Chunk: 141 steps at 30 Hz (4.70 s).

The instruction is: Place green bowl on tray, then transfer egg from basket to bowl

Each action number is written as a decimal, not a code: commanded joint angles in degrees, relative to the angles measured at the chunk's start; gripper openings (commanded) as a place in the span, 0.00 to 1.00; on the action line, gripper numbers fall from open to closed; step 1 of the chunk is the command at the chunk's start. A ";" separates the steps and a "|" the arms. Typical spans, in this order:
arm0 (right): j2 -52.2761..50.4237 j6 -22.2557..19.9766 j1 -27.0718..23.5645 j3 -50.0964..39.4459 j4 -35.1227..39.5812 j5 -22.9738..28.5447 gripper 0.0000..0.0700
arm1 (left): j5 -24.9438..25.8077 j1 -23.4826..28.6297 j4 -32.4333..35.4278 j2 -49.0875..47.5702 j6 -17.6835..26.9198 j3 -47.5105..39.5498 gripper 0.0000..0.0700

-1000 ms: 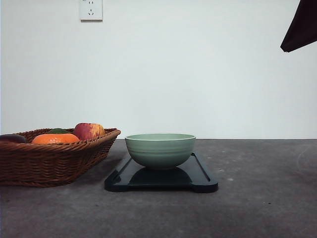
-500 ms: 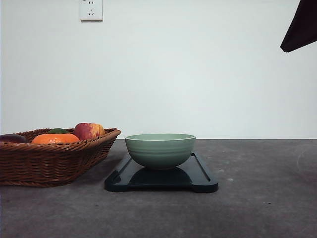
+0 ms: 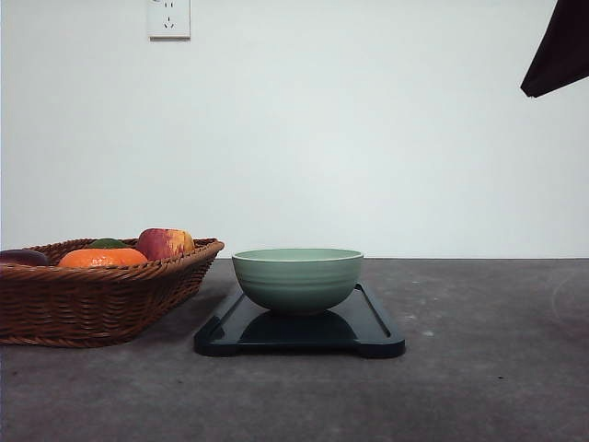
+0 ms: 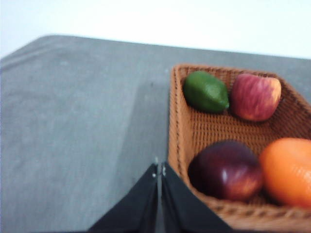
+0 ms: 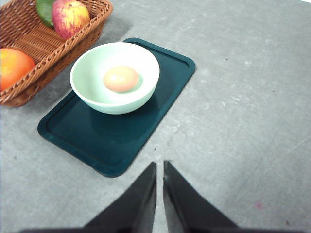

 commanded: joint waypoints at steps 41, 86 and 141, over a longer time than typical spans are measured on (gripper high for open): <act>-32.07 -8.43 -20.94 -31.35 21.15 3.08 0.02 | 0.06 0.13 -0.47 0.02 -0.47 -1.09 0.00; -41.99 -6.10 -24.72 -39.95 23.90 3.04 0.02 | 0.06 0.15 -0.48 0.02 -0.47 -1.09 0.00; -41.99 -6.10 -24.72 -39.95 23.90 3.04 0.02 | 0.06 0.15 -0.47 0.02 -0.47 -1.09 0.00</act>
